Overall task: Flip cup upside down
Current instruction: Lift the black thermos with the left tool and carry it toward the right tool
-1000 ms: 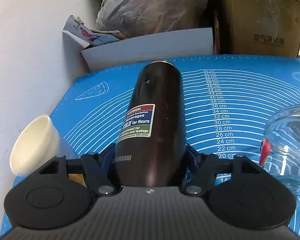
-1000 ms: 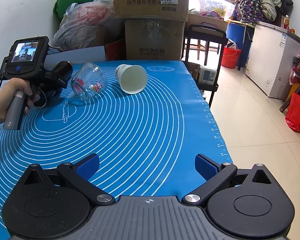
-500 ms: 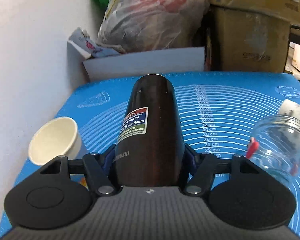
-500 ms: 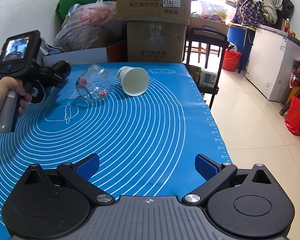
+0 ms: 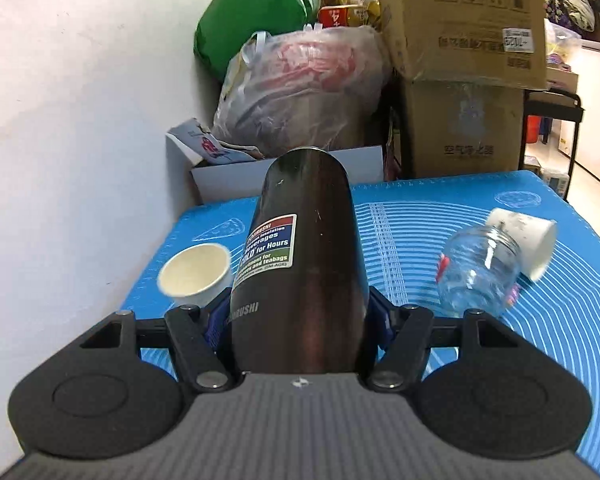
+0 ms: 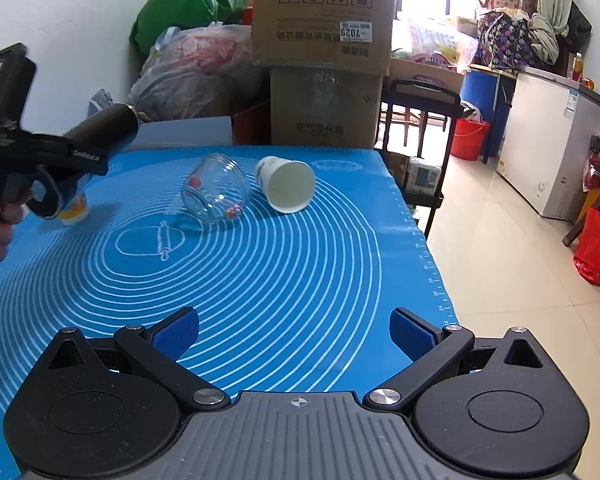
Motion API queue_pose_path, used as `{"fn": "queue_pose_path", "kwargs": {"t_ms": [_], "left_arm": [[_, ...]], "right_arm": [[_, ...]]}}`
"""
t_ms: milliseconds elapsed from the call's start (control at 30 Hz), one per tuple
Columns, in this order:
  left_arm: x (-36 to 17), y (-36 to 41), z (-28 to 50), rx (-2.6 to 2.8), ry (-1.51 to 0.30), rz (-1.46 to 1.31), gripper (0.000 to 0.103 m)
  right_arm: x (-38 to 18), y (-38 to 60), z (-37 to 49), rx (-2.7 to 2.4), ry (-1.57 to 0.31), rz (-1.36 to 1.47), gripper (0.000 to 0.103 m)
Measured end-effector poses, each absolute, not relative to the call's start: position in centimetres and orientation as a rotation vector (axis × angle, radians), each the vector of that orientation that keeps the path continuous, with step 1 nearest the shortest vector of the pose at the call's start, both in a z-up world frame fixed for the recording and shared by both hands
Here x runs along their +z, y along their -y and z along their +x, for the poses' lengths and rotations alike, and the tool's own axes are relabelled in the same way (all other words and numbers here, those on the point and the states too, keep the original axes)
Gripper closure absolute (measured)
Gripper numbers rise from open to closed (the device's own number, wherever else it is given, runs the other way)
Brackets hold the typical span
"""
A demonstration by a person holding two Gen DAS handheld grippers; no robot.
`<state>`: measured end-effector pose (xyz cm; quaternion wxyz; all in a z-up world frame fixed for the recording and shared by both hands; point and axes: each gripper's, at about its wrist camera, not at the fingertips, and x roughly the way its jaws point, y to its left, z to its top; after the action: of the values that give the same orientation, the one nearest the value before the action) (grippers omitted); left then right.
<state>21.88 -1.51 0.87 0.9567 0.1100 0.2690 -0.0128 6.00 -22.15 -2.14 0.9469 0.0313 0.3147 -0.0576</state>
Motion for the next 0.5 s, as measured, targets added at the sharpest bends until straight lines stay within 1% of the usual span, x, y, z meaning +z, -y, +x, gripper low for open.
{"fn": "queue_pose_path", "kwargs": {"t_ms": [200, 500], "left_arm": [[1.0, 0.7, 16.3, -0.042, -0.566, 0.23, 0.035], [-1.2, 0.8, 10.1, -0.059, -0.611, 0.232, 0.035]], "right_arm": [[-1.3, 21.2, 4.4, -0.098, -0.627, 0.05, 0.0], [-0.8, 20.5, 2.6, -0.082, -0.63, 0.034, 0.0]]}}
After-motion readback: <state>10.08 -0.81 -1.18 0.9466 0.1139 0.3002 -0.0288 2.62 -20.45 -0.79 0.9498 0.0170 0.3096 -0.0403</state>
